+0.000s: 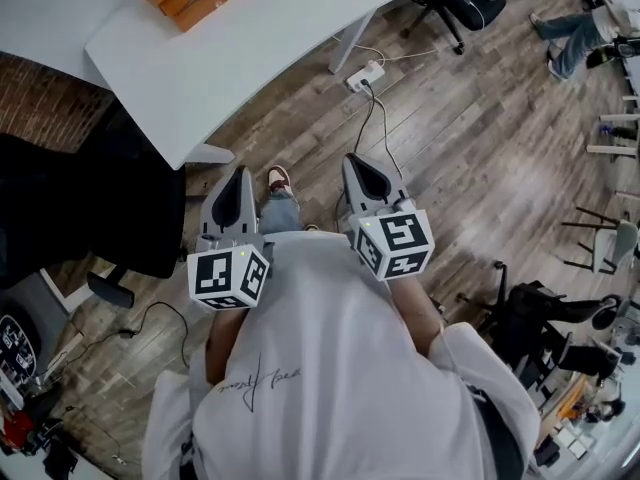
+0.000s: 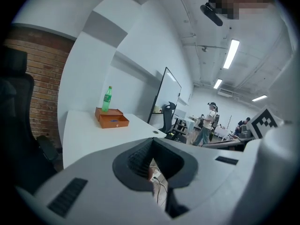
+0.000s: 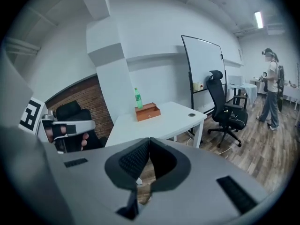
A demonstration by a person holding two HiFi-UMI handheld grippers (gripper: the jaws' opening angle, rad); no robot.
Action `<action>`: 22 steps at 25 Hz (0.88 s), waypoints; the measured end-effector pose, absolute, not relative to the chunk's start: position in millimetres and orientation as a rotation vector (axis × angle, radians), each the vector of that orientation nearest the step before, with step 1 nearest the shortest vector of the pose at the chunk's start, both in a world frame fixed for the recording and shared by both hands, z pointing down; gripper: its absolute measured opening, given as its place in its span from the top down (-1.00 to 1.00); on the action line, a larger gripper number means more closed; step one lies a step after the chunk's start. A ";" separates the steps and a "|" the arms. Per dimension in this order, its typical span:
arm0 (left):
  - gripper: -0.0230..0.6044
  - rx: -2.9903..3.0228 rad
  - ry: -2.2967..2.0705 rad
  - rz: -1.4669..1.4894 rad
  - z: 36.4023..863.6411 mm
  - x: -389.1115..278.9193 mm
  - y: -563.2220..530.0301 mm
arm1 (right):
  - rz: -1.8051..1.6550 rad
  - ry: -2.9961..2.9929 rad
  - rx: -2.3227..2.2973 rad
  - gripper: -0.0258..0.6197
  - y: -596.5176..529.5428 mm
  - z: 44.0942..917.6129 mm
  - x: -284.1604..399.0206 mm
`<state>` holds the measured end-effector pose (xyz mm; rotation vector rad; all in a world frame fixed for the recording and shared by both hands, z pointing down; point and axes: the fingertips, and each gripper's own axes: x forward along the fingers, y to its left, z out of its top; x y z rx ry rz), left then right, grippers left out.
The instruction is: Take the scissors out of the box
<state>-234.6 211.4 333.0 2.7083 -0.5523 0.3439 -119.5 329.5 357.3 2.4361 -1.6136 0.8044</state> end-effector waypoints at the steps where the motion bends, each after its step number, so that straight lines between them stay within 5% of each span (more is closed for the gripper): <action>1: 0.90 2.703 -0.558 0.340 332.7 -232.6 205.0 | 0.804 -1.615 2.433 0.89 323.4 356.6 -117.0; 22: 0.90 2.684 -0.511 0.316 330.4 -173.8 93.9 | 0.779 -1.643 2.404 0.89 202.2 351.8 -58.6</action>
